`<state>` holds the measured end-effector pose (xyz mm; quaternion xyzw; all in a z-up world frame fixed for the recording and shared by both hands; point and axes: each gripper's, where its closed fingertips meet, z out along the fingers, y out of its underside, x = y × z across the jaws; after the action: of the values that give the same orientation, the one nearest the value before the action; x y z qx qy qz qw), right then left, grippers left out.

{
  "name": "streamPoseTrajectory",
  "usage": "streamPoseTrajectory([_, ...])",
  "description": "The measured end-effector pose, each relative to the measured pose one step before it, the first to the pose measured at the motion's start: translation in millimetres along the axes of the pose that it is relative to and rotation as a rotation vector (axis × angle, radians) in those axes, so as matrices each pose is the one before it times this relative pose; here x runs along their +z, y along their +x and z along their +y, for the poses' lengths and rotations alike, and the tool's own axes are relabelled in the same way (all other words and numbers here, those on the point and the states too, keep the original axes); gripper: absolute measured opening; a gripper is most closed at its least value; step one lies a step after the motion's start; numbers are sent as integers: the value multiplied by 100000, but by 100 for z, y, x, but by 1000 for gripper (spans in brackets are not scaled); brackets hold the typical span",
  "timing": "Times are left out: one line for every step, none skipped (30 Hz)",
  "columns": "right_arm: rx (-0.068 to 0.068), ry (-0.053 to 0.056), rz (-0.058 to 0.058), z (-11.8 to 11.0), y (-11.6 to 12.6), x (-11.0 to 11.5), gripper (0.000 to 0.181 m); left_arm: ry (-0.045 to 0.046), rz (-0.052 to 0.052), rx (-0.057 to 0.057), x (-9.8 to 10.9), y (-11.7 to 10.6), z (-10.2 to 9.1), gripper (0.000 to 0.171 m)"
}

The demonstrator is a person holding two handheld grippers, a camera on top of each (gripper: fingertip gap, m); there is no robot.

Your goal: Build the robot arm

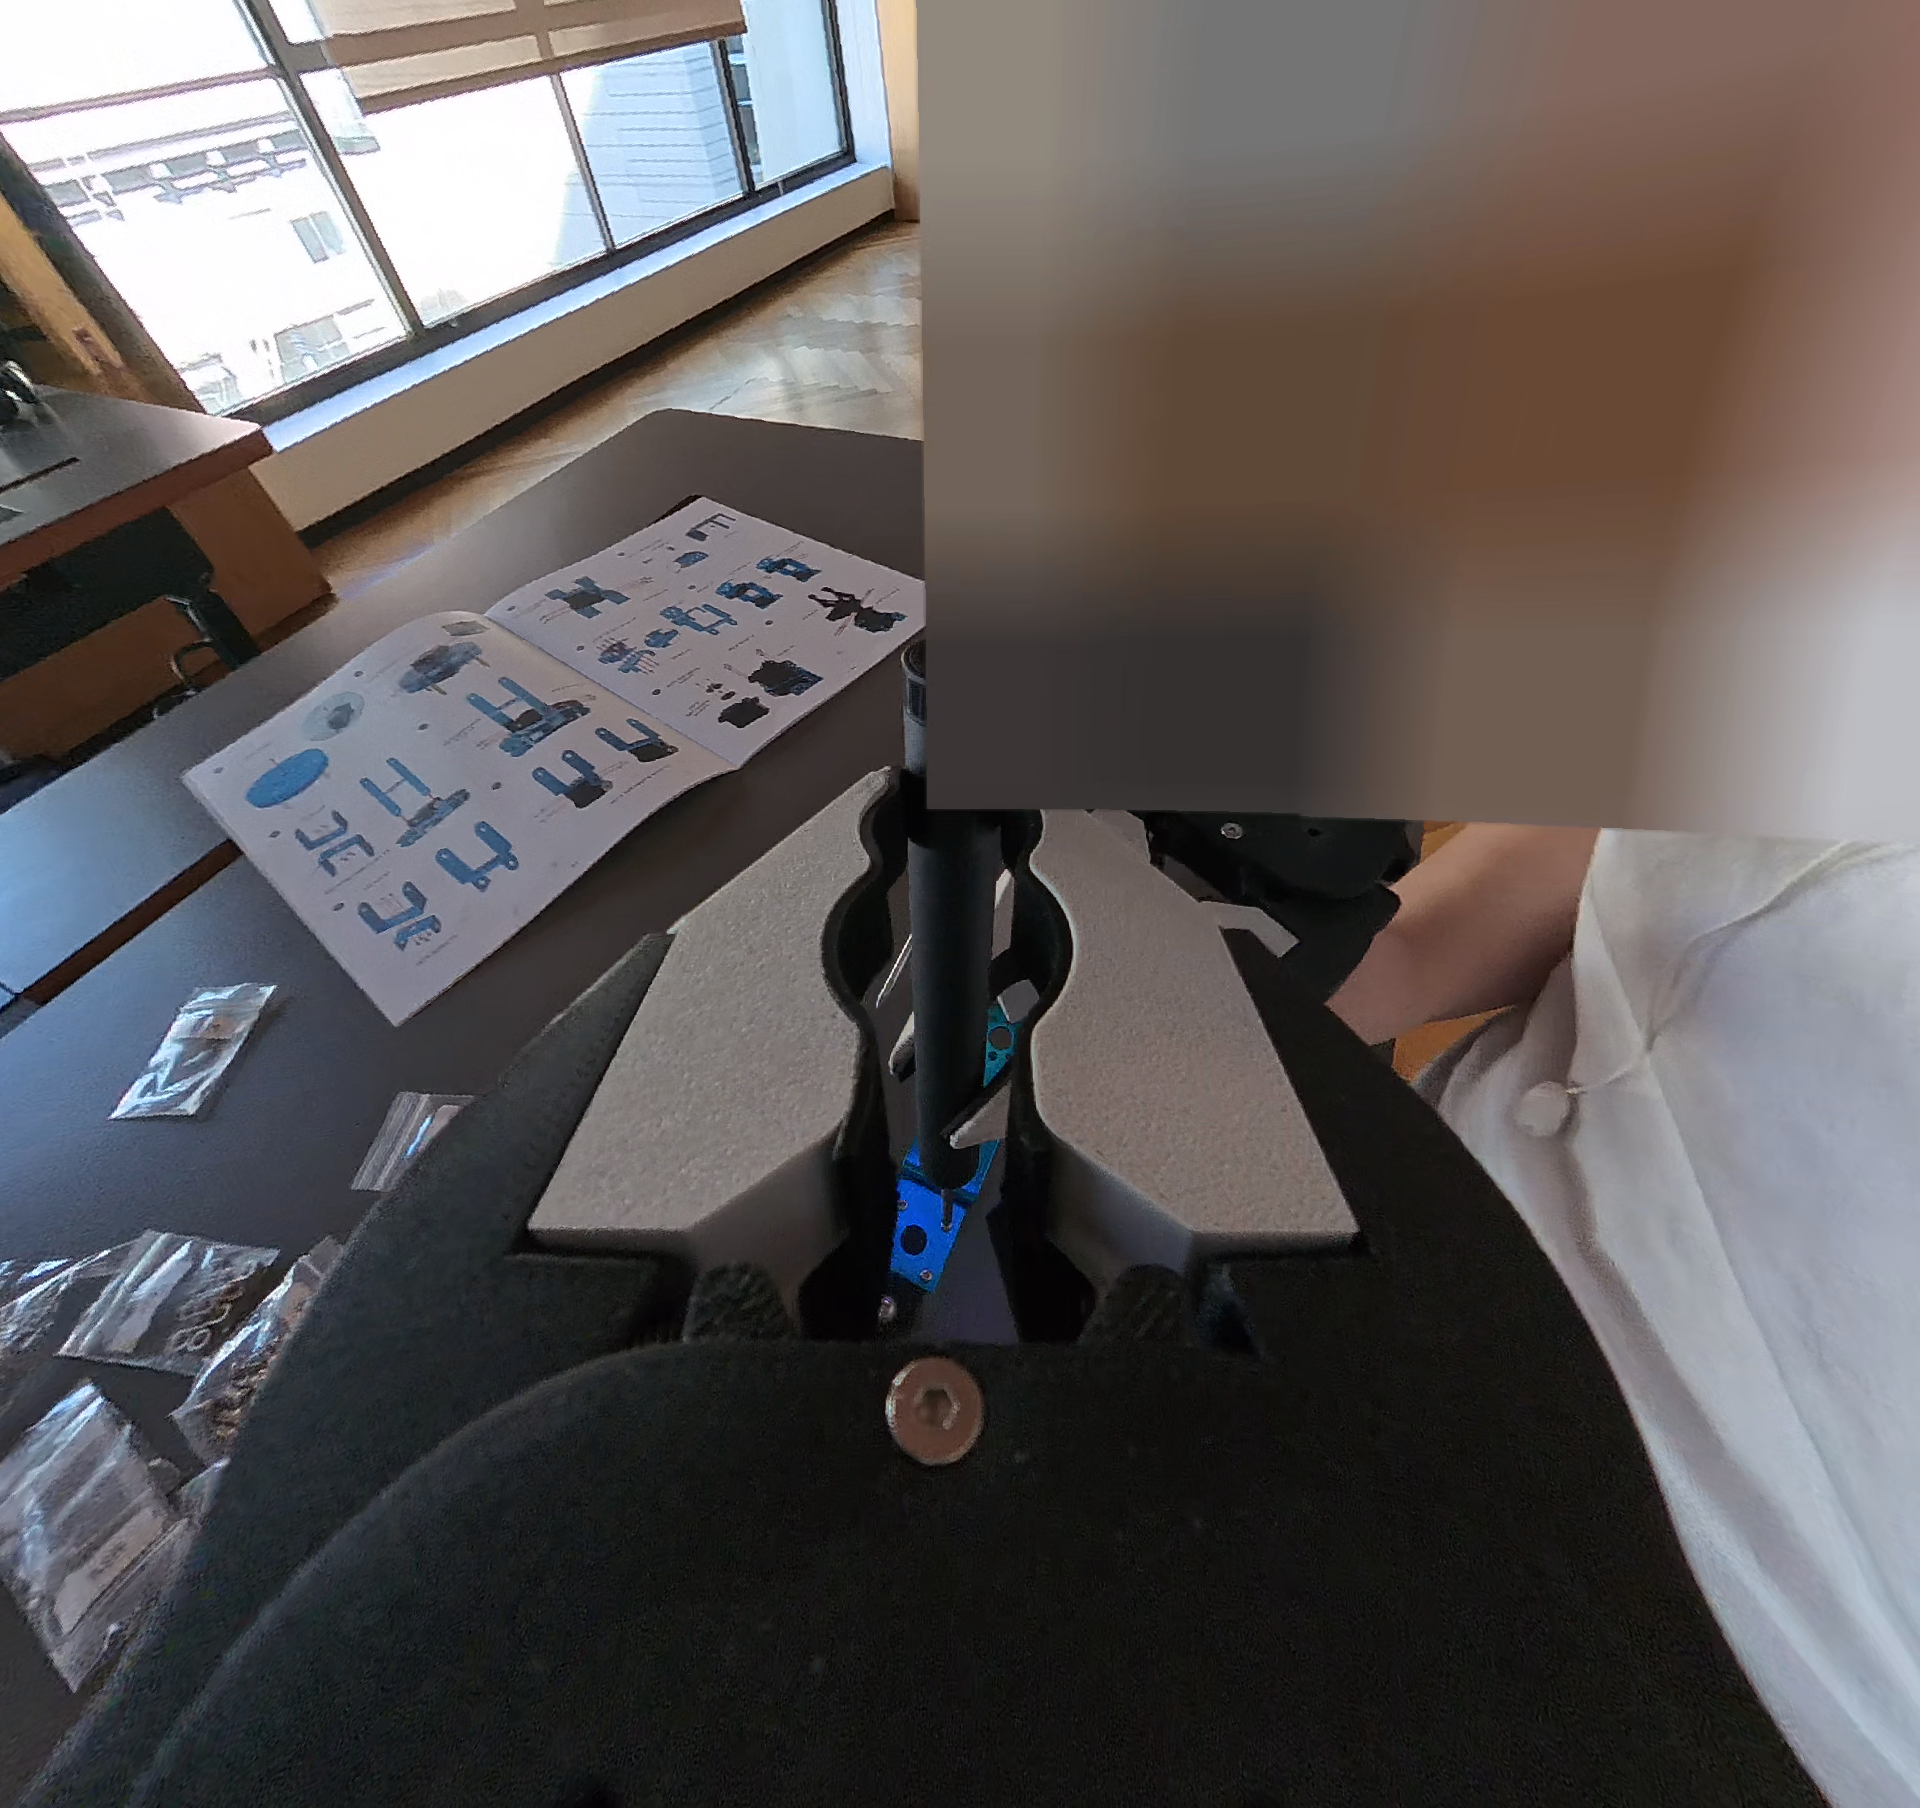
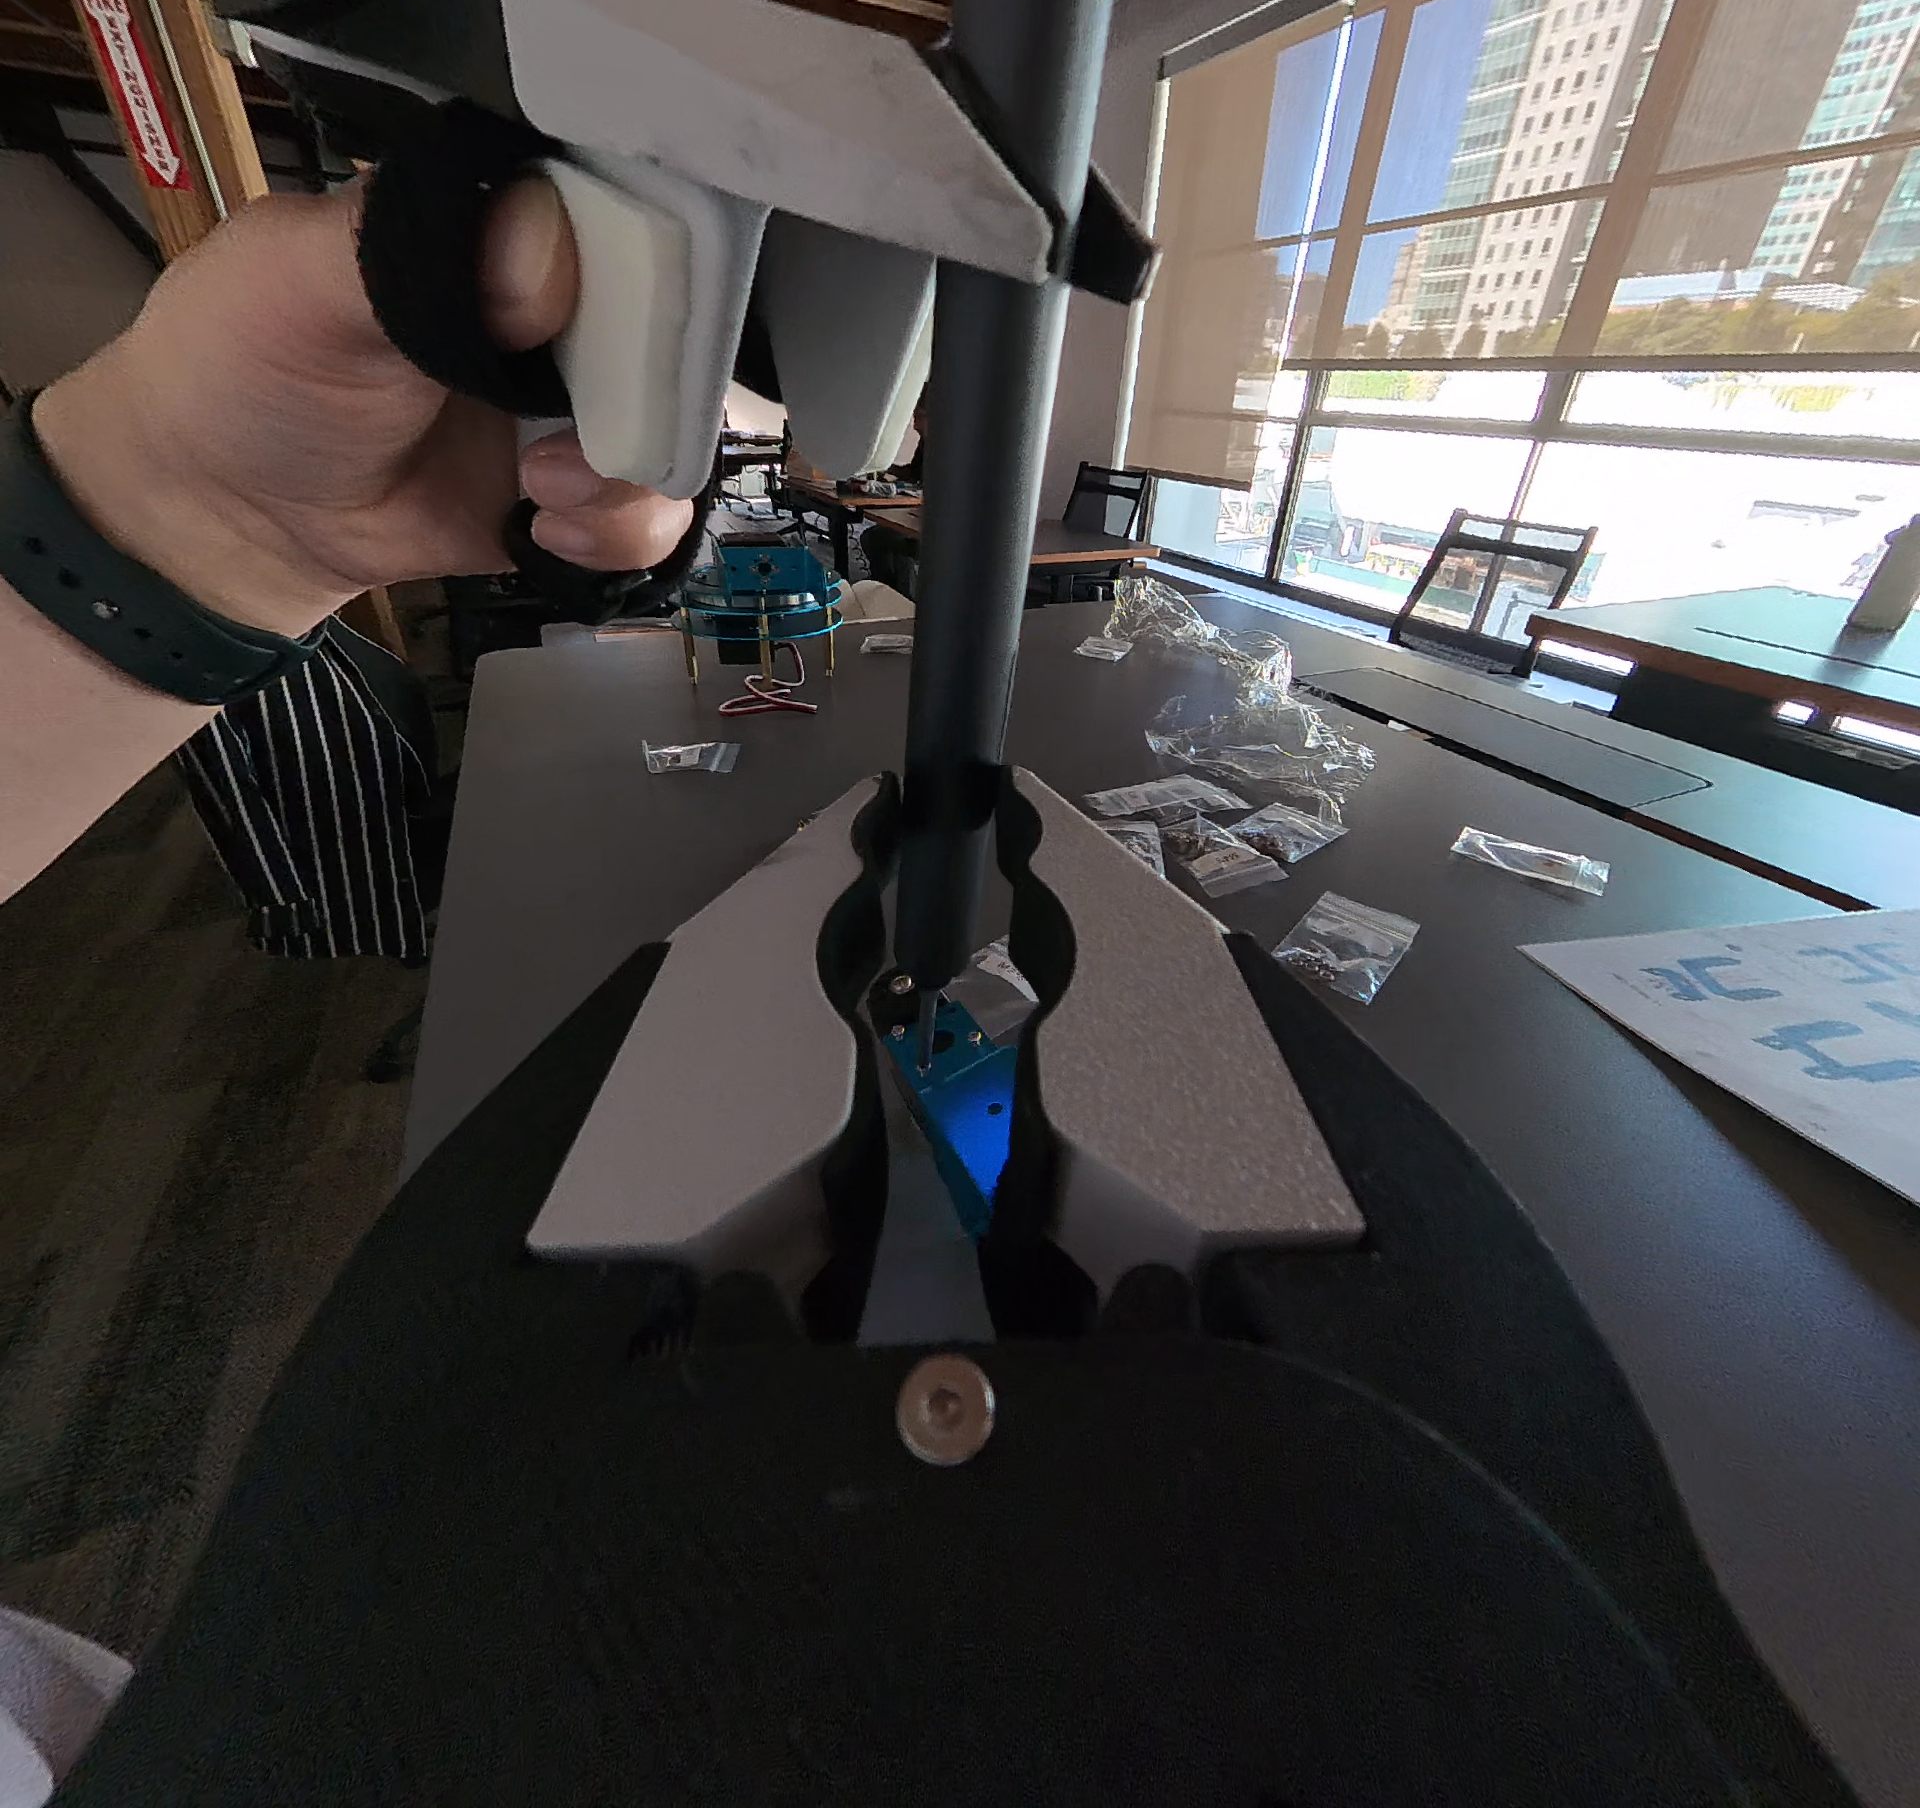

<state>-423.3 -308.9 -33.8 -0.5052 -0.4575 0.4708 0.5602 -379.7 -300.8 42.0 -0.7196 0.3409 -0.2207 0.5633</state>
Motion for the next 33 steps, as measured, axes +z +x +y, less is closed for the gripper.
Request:
streamPoseTrajectory([450, 533, -156, -87, 61, -57, 18, -1, 123, -475, 5, -64, -14, 16])
streamPoseTrajectory([144, -272, 16, 34, 68, 22, 20, 445, 660, -1424, -58, -99, -10, 16])
streamPoseTrajectory([143, -500, -91, 66, 40, 24, 20, 533, 271, -1144, -89, -171, 4, 16])
streamPoseTrajectory([403, -375, -45, 79, 47, 34, 21, 450, -397, -473, -118, -219, -6, 16])
streamPoseTrajectory([625, -534, -760, 113, -64, 62, 22, 97, -207, -256, -83, -163, 5, 16])
streamPoseTrajectory([846, -686, -531, 155, -21, 83, 23, -97, -209, -239, -44, -153, 7, 16])
streamPoseTrajectory([589, -661, -129, 129, 26, 73, 25, -158, -149, 220, -14, -101, -6, 16])
streamPoseTrajectory([-59, -547, -634, 91, -57, 65, 27, -49, -144, 704, 30, -78, -2, 16])
streamPoseTrajectory([-276, -762, -519, 60, -52, 29, 29, 168, -289, 816, 18, -119, -25, 16])
streamPoseTrajectory([-783, -1213, -229, 62, 26, -2, 31, 417, -219, 558, 19, -139, -32, 16])
streamPoseTrajectory([-1577, -2169, -725, 114, 33, -29, 34, 451, 110, 392, -8, -150, -25, 16])
streamPoseTrajectory([-2634, -3478, -1798, 304, -2, -47, 37, 386, -220, -104, -15, -261, -9, 16])
streamPoseTrajectory([-3007, -5279, -1521, 676, 163, -109, 38, 301, 312, -987, -19, -231, -3, 15])
streamPoseTrajectory([-2565, -5180, -1801, 777, 229, -117, 40, 159, 1061, -1035, 15, -104, -10, 16])
streamPoseTrajectory([-1186, -4298, -2949, 748, 114, -116, 39, 108, 1373, -540, 7, 25, 1, 16])
streamPoseTrajectory([783, -3128, -2899, 584, 134, -115, 39, -244, 1245, -257, 5, 70, 10, 16])
streamPoseTrajectory([1645, -1156, -3050, 246, 113, -173, 38, -520, 825, 554, -4, 101, 23, 16])
streamPoseTrajectory([2311, -233, -3713, -26, -17, -183, 38, -504, 209, 1186, -15, 77, 21, 16])
streamPoseTrajectory([2010, -179, -4116, -183, -119, -173, 39, -282, -173, 1084, -11, 32, 1, 16])
streamPoseTrajectory([1081, -381, -2650, -287, 9, -168, 39, 48, 124, 563, 3, 70, -11, 16])
streamPoseTrajectory([27, -108, -1998, -419, 38, -165, 40, 187, 454, 344, -20, 114, -11, 16])
streamPoseTrajectory([-1154, -317, -3332, -478, -222, -158, 40, 178, 283, 400, -35, 96, 14, 16])
streamPoseTrajectory([-1006, -1235, -3023, -393, -178, -138, 40, 351, -207, 596, -83, 42, 3, 16])
streamPoseTrajectory([-737, -1778, -2162, -273, -50, -116, 40, 371, -201, 655, -107, 42, 16, 16])
streamPoseTrajectory([-1279, -1725, -2759, -171, -156, -68, 40, 301, 34, 330, -148, 57, 16, 16])
streamPoseTrajectory([-1554, -1743, -2909, -77, -209, -36, 40, 320, -67, 106, -160, 33, 28, 16])
streamPoseTrajectory([-1584, -1552, -1281, -1, 25, 8, 40, 254, -374, 196, -181, -16, 30, 16])
streamPoseTrajectory([-1370, -816, -1559, -24, -8, 44, 40, 55, -168, 128, -178, -7, 45, 16])
streamPoseTrajectory([-470, -82, -2756, -119, -154, 49, 41, -215, 108, -161, -160, 23, 34, 15])
streamPoseTrajectory([538, -8, -543, -189, 192, -10, 41, -422, -174, -14, -129, -25, 42, 16])
streamPoseTrajectory([693, -164, 1813, -245, 513, -75, 41, -431, -283, 76, -94, -29, 33, 15])
streamPoseTrajectory([153, 314, 634, -384, 240, -117, 42, -303, 129, -25, -44, 32, 6, 16])
streamPoseTrajectory([-313, 448, 127, -467, 49, -114, 42, -156, 210, -10, 16, 55, 3, 16])
